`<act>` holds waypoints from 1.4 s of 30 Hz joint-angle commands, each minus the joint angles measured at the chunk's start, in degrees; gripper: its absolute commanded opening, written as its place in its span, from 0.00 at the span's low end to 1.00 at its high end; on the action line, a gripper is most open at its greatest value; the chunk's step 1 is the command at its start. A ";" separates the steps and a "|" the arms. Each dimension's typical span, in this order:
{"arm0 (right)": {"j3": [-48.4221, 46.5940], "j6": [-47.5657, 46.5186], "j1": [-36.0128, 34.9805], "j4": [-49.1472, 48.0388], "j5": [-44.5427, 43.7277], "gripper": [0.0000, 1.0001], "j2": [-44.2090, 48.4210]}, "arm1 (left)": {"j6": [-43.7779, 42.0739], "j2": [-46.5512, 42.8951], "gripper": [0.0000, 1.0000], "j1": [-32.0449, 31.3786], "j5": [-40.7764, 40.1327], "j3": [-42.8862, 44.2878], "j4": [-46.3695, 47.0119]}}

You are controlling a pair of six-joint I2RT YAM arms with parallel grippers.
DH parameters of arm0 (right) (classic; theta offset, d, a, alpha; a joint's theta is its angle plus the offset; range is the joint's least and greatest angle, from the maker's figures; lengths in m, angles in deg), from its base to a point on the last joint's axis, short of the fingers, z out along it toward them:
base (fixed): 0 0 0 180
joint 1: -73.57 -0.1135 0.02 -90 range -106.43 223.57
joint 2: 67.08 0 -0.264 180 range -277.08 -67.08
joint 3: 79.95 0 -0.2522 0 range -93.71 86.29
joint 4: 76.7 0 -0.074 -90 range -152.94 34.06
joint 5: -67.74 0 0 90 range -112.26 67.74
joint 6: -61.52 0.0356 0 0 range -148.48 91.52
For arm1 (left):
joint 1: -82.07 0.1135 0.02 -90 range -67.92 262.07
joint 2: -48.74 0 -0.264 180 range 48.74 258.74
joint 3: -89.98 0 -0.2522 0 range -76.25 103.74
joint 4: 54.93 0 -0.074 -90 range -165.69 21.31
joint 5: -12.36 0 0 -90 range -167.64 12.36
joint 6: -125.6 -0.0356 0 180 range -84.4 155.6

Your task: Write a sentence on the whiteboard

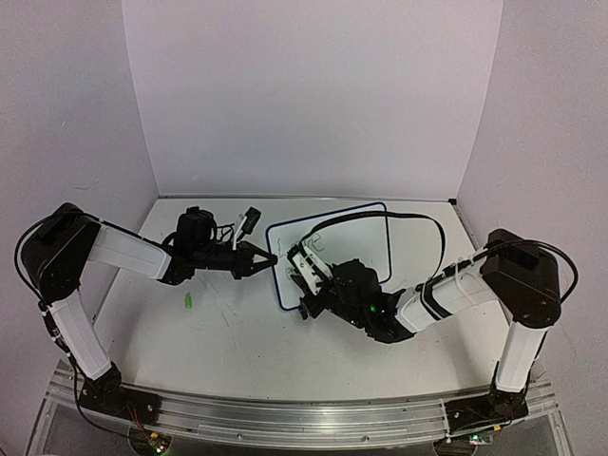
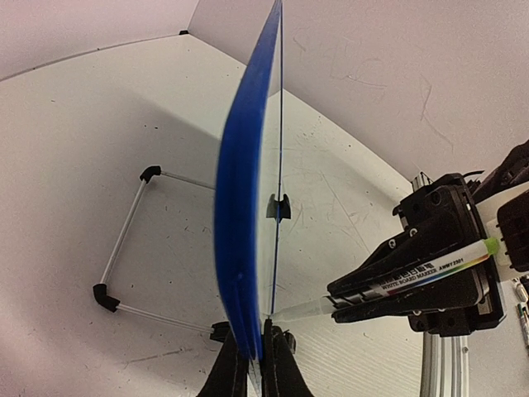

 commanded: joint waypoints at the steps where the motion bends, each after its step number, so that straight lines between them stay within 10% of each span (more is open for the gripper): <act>1: 0.37 -0.72 0.11 -3.40 -4.33 0.00 1.36 | -4.20 -1.04 0.00 0.54 -3.42 1.25 -0.90; 42: 1.53 2.55 -0.66 -1.84 -3.98 0.00 0.58 | -4.56 -1.57 0.00 0.54 -3.42 1.06 -1.08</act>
